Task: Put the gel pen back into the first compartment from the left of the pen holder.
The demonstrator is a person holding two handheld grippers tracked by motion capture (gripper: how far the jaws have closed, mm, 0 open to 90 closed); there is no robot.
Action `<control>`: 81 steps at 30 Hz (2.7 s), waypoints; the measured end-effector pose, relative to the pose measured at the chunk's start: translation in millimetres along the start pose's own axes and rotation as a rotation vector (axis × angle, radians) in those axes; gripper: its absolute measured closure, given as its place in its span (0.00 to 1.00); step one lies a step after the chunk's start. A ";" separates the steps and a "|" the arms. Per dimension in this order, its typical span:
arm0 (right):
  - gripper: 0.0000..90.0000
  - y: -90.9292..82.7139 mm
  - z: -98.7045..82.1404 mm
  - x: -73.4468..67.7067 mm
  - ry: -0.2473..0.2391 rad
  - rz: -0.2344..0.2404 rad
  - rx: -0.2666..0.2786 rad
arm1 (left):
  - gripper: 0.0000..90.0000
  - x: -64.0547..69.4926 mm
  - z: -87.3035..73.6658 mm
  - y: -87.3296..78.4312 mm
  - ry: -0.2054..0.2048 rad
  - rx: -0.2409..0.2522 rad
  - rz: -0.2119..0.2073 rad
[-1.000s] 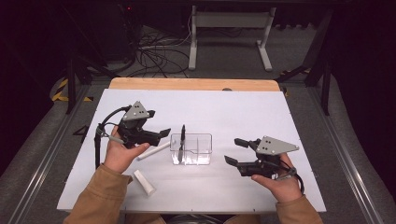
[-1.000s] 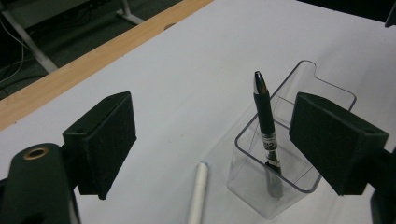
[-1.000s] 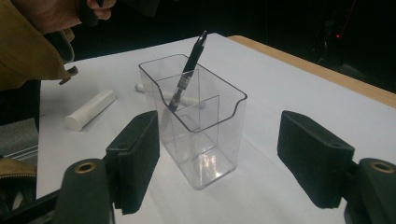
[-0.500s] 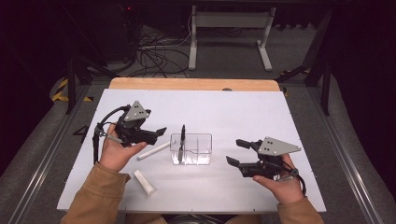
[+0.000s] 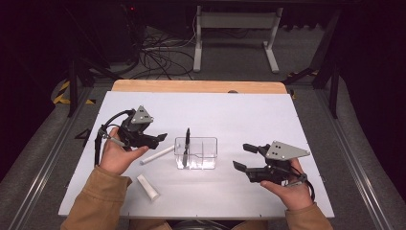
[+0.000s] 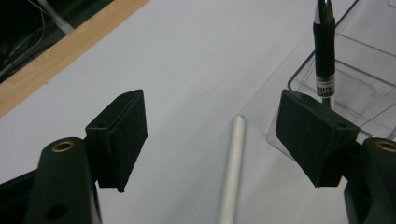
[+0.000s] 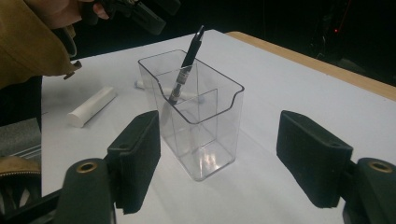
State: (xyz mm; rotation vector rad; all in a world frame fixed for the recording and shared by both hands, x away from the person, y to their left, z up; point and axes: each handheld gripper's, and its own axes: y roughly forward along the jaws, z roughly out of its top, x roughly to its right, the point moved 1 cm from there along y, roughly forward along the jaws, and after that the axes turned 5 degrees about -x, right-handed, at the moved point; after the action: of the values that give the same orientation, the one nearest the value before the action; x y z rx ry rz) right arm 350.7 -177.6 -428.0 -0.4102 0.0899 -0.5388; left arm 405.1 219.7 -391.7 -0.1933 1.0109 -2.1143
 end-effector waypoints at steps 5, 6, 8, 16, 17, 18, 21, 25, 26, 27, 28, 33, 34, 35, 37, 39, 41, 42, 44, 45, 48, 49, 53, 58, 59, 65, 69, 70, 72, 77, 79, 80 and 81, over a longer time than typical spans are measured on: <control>0.35 -0.4 0.3 -0.4 -0.001 0.004 0.002 | 0.30 -3.7 -4.2 8.0 -0.002 -0.049 -0.017; 0.35 -0.6 0.3 -0.3 0.001 0.004 0.003 | 0.31 -4.4 -4.7 9.3 0.002 -0.057 -0.018; 0.35 -0.7 0.1 0.1 0.002 0.003 0.003 | 0.31 -5.3 -6.1 12.1 0.006 -0.061 -0.025; 0.35 -0.5 -0.6 0.7 0.004 0.001 -0.003 | 0.37 -12.3 -14.5 26.1 0.021 -0.068 -0.093; 0.35 -0.6 -0.7 0.8 0.005 0.001 -0.003 | 0.37 -12.5 -15.4 28.2 0.023 -0.077 -0.096; 0.35 -0.6 -0.8 0.9 0.005 0.001 -0.003 | 0.38 -12.3 -16.3 30.8 0.023 -0.082 -0.100; 0.35 -0.4 -1.0 1.1 0.006 0.002 -0.004 | 0.39 -11.5 -17.1 35.6 0.030 -0.107 -0.108; 0.35 0.0 -1.4 1.0 0.006 0.005 -0.007 | 0.40 -9.8 -17.9 40.9 0.031 -0.124 -0.123; 0.35 0.2 -1.6 0.9 0.005 0.006 -0.007 | 0.41 -9.4 -18.1 42.0 0.032 -0.131 -0.125; 0.35 0.4 -1.7 0.9 0.006 0.006 -0.008 | 0.41 -9.2 -18.1 43.6 0.033 -0.135 -0.129; 0.35 0.7 -1.8 0.8 0.006 0.007 -0.008 | 0.42 -8.6 -18.4 45.3 0.032 -0.139 -0.131; 0.35 1.2 -1.9 0.6 0.004 0.007 -0.010 | 0.45 -7.2 -19.6 53.5 0.036 -0.186 -0.151; 0.35 1.3 -2.0 0.6 0.005 0.008 -0.010 | 0.46 -7.0 -19.9 54.9 0.035 -0.194 -0.156; 0.35 1.4 -2.1 0.6 0.005 0.008 -0.012 | 0.46 -7.1 -20.1 56.2 0.036 -0.203 -0.162; 0.35 1.8 -2.4 0.4 0.005 0.009 -0.015 | 0.47 -6.6 -20.4 58.4 0.035 -0.217 -0.171; 0.35 2.4 -2.6 0.3 0.003 0.010 -0.017 | 0.48 -5.8 -20.5 60.2 0.039 -0.229 -0.172; 0.35 2.9 -2.9 0.2 0.003 0.010 -0.020 | 0.50 -4.7 -20.5 62.1 0.042 -0.241 -0.178; 0.35 3.0 -3.0 0.0 0.004 0.011 -0.021 | 0.51 -4.1 -20.5 63.0 0.048 -0.250 -0.179; 0.35 3.1 -3.1 -0.1 0.004 0.012 -0.022 | 0.52 -2.9 -20.6 65.1 0.055 -0.265 -0.190; 0.35 3.1 -3.1 -0.1 0.004 0.013 -0.022 | 0.53 -2.4 -20.8 66.4 0.059 -0.270 -0.196; 0.35 2.8 -3.0 0.2 0.004 0.014 -0.022 | 0.56 -1.1 -21.2 69.1 0.064 -0.287 -0.213; 0.35 2.7 -3.1 0.2 0.003 0.013 -0.022 | 0.57 -0.9 -21.1 69.6 0.069 -0.295 -0.214; 0.35 3.0 -3.5 0.3 0.005 0.014 -0.026 | 0.61 2.8 -20.5 72.1 0.097 -0.324 -0.197; 0.35 3.1 -3.4 0.0 0.005 0.013 -0.027 | 0.67 7.5 -19.4 75.8 0.129 -0.354 -0.177; 0.35 3.0 -3.3 0.0 0.005 0.014 -0.026 | 0.68 8.3 -19.3 76.7 0.134 -0.363 -0.175; 0.35 3.7 -3.4 0.0 0.004 0.014 -0.029 | 0.74 12.4 -17.6 80.5 0.155 -0.386 -0.162; 0.35 4.3 -3.6 -0.2 0.003 0.016 -0.030 | 0.77 13.0 -17.9 83.6 0.152 -0.396 -0.154; 0.35 4.3 -3.6 -0.2 0.003 0.016 -0.030 | 0.77 13.0 -17.9 84.1 0.147 -0.401 -0.151; 0.35 4.3 -3.6 -0.1 0.003 0.016 -0.030 | 0.79 12.7 -18.1 85.6 0.144 -0.403 -0.143; 0.35 4.3 -3.8 -0.1 0.003 0.016 -0.030 | 0.84 11.7 -18.8 89.3 0.126 -0.430 -0.156; 0.35 4.3 -3.7 -0.2 0.002 0.017 -0.030 | 0.87 10.6 -19.1 89.2 0.111 -0.434 -0.167; 0.35 4.4 -3.6 -0.3 0.002 0.018 -0.029 | 0.87 10.1 -19.3 89.5 0.105 -0.431 -0.170; 0.35 4.4 -3.5 -0.6 0.001 0.019 -0.029 | 0.87 9.7 -19.3 89.5 0.102 -0.432 -0.171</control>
State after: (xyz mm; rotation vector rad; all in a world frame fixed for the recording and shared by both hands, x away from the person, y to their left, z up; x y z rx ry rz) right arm 351.7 -175.1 -433.1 -0.4369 0.1025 -0.5197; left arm 441.8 189.7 -470.6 -0.3995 1.5546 -2.0458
